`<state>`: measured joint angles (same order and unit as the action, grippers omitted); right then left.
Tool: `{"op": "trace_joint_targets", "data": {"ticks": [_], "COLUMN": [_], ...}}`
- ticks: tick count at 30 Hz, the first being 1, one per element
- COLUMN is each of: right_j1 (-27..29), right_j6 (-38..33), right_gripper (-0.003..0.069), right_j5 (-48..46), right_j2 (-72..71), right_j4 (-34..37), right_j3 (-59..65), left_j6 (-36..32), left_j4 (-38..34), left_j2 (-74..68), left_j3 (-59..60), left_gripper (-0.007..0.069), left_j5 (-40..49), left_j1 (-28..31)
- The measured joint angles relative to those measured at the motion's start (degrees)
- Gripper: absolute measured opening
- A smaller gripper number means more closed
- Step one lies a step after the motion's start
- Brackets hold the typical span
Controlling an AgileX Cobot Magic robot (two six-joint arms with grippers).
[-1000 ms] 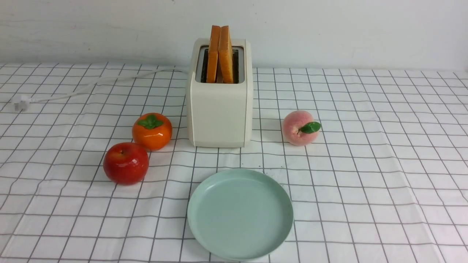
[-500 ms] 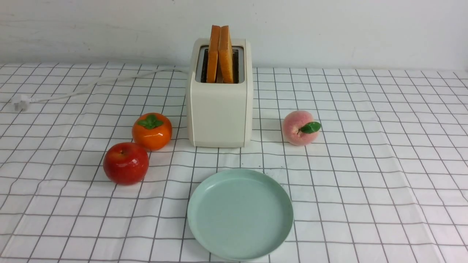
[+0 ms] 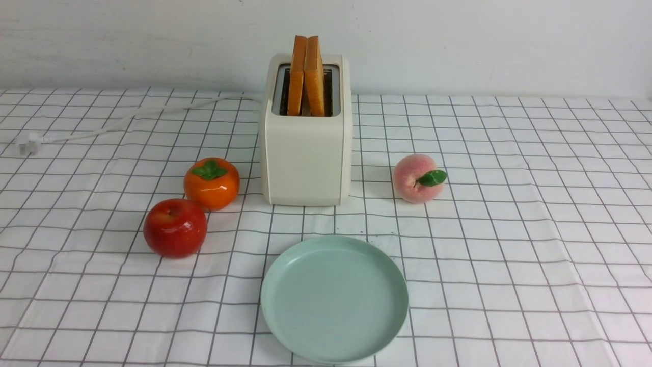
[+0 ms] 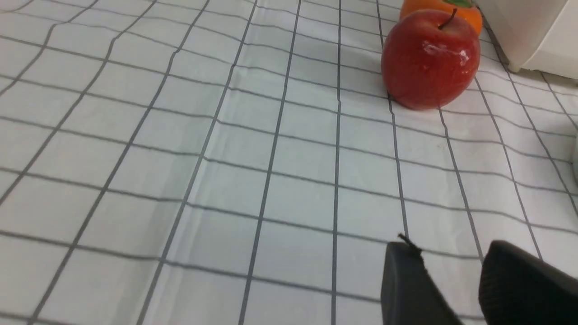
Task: Take toasted bread from bread machine on white checkered table place on plate.
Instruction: 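Reach for a toast slice standing in the toaster with the left gripper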
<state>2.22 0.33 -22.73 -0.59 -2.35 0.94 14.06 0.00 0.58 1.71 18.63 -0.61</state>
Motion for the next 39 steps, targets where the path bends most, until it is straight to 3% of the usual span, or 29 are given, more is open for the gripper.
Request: {"op": "trace_joint_targets", "data": {"ticks": [3, 6, 10, 13, 15, 17, 18, 20, 23, 25, 26, 28, 33, 39], "right_j1": [0.0, 0.0, 0.0, 0.0, 0.0, 0.0, 0.0, 0.0, 0.0, 0.0, 0.0, 0.0, 0.0, 0.0], "right_j6": [0.0, 0.0, 0.0, 0.0, 0.0, 0.0, 0.0, 0.0, 0.0, 0.0, 0.0, 0.0, 0.0, 0.0], "right_gripper": [0.0051, 0.0051, 0.0051, 0.0051, 0.0051, 0.0051, 0.0051, 0.0051, 0.0051, 0.0051, 0.0051, 0.0051, 0.0051, 0.0051], "right_j5": [0.0, 0.0, 0.0, 0.0, 0.0, 0.0, 0.0, 0.0, 0.0, 0.0, 0.0, 0.0, 0.0, 0.0], "right_j2": [0.0, 0.0, 0.0, 0.0, 0.0, 0.0, 0.0, 0.0, 0.0, 0.0, 0.0, 0.0, 0.0, 0.0], "right_j4": [0.0, 0.0, 0.0, 0.0, 0.0, 0.0, 0.0, 0.0, 0.0, 0.0, 0.0, 0.0, 0.0, 0.0], "right_j3": [0.0, 0.0, 0.0, 0.0, 0.0, 0.0, 0.0, 0.0, 0.0, 0.0, 0.0, 0.0, 0.0, 0.0], "left_j6": [5.74, 18.04, 22.15, 22.98, 22.79, 20.77, 20.77, 15.69, 9.67, 7.64, 4.03, 0.74, -7.09, -8.61], "left_j4": [-5.87, -18.19, -25.2, -27.75, -28.23, -26.78, -26.52, -22.45, -19.1, -18.22, -17.44, -17.12, -20.72, -20.56], "left_j2": [0.0, 0.0, 0.0, 0.0, -0.42, -3.63, -3.63, -11.5, -22.68, -27.94, -36.06, -44.17, -61.24, -72.98], "left_j3": [0.0, 0.0, 0.0, -0.45, -3.49, -8.99, -9.63, -18.49, -28.33, -32.44, -37.65, -43.27, -53.2, -67.82], "left_gripper": [0.0238, 0.0238, 0.0238, 0.0218, 0.0165, 0.0088, 0.0088, -0.001, -0.0013, -0.0013, -0.0013, -0.0013, -0.0013, -0.0013], "left_j5": [-6.43, -17.29, -24.86, -25.1, -18.33, -9.64, -8.73, 2.81, 17.28, 21.81, 28.92, 33.79, 33.58, 24.08], "left_j1": [0.0, 0.0, 0.0, 0.0, 0.0, 0.0, 0.0, 0.0, 0.0, 0.0, 0.0, 0.0, -1.16, -14.38]}}
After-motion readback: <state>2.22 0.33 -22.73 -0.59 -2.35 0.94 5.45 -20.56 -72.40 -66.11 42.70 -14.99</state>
